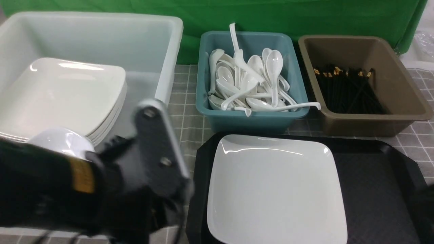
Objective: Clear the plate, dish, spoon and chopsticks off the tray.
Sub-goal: Use the left arm to grab a plate from the dinner plate
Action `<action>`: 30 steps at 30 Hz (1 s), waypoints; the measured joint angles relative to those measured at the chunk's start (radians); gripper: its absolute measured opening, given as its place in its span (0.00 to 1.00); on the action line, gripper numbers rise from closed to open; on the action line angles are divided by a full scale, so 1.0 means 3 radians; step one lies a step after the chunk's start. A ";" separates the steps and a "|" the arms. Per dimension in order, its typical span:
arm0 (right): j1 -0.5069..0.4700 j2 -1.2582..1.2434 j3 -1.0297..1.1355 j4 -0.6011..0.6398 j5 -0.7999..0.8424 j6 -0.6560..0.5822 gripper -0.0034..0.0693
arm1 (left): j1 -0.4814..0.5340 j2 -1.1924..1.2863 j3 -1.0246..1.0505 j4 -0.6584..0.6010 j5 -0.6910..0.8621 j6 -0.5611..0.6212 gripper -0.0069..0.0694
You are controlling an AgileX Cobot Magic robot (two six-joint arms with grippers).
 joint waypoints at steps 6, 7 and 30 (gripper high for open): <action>0.0000 -0.0747 0.0428 0.0099 -0.0093 0.0311 0.19 | -0.0464 0.0898 -0.0004 0.0484 -0.0308 0.0235 0.19; 0.0000 -0.0801 0.0432 0.0134 -0.0104 0.0311 0.19 | -0.0471 0.0991 -0.0004 0.0508 -0.0353 0.0294 0.22; 0.0000 -0.0979 0.0461 0.0289 -0.0165 0.0030 0.20 | -0.0475 0.1791 -0.0021 0.1547 -0.1249 0.0308 0.62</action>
